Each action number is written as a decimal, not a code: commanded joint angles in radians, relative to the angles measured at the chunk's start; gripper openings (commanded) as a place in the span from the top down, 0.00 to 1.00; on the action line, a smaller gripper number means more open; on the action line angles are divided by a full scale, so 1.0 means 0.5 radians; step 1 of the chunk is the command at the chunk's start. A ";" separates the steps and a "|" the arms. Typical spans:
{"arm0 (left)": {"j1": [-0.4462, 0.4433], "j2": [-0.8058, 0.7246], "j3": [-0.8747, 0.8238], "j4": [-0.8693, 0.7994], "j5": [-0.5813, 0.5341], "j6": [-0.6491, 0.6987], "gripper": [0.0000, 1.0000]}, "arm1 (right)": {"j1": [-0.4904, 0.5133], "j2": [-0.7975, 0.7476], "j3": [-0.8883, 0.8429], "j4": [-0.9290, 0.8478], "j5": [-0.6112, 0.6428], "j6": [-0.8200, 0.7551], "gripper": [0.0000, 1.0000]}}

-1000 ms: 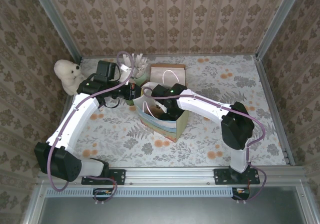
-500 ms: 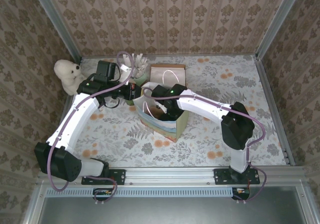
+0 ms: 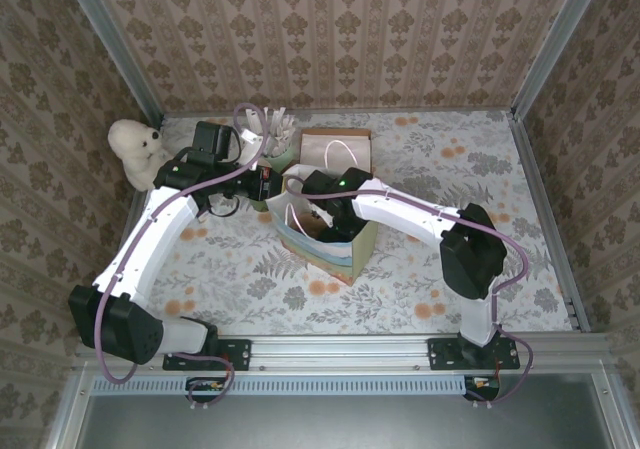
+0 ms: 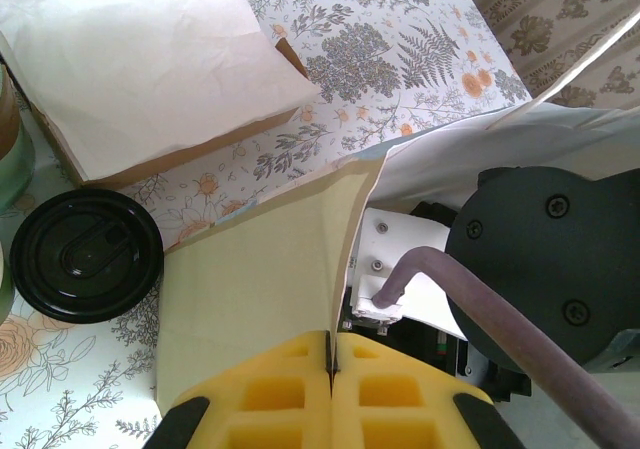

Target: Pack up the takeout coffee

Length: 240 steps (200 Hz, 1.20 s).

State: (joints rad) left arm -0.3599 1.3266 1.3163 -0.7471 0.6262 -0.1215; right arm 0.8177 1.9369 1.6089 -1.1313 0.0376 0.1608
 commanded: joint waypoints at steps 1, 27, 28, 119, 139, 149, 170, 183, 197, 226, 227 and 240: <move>0.002 -0.009 0.021 0.043 0.058 -0.024 1.00 | -0.022 0.329 -0.139 0.104 0.088 0.001 0.36; 0.002 -0.007 0.019 0.049 0.057 -0.021 1.00 | -0.024 0.323 -0.099 0.076 0.099 -0.009 0.35; 0.002 -0.006 0.019 0.049 0.058 -0.022 1.00 | -0.025 0.323 -0.098 0.074 0.100 -0.009 0.35; 0.004 0.001 0.037 0.038 0.055 -0.012 1.00 | -0.019 0.280 -0.049 0.051 0.100 -0.015 0.34; 0.003 0.001 0.044 0.034 0.055 -0.009 1.00 | -0.021 0.273 -0.037 0.049 0.097 -0.015 0.33; 0.004 0.001 0.044 0.036 0.056 -0.011 1.00 | -0.019 0.269 -0.026 0.042 0.093 -0.015 0.33; 0.002 0.000 0.044 0.034 0.055 -0.015 1.00 | -0.014 0.255 -0.003 0.020 0.094 -0.009 0.33; 0.004 0.001 0.045 0.035 0.052 -0.015 1.00 | -0.013 0.239 0.004 0.017 0.099 -0.009 0.33; 0.002 0.001 0.046 0.037 0.048 -0.017 1.00 | -0.012 0.228 0.007 0.012 0.104 -0.009 0.32; 0.002 -0.002 0.040 0.038 0.046 -0.024 1.00 | -0.010 0.205 0.024 -0.006 0.116 -0.010 0.32; 0.002 -0.004 0.040 0.039 0.046 -0.024 1.00 | -0.011 0.204 0.023 -0.005 0.115 -0.011 0.32; 0.002 -0.003 0.040 0.043 0.051 -0.027 1.00 | -0.010 0.208 0.006 0.015 0.105 -0.023 0.32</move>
State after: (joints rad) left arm -0.3599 1.3266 1.3163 -0.7471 0.6254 -0.1215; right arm 0.8181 1.9545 1.6608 -1.1713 0.0387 0.1600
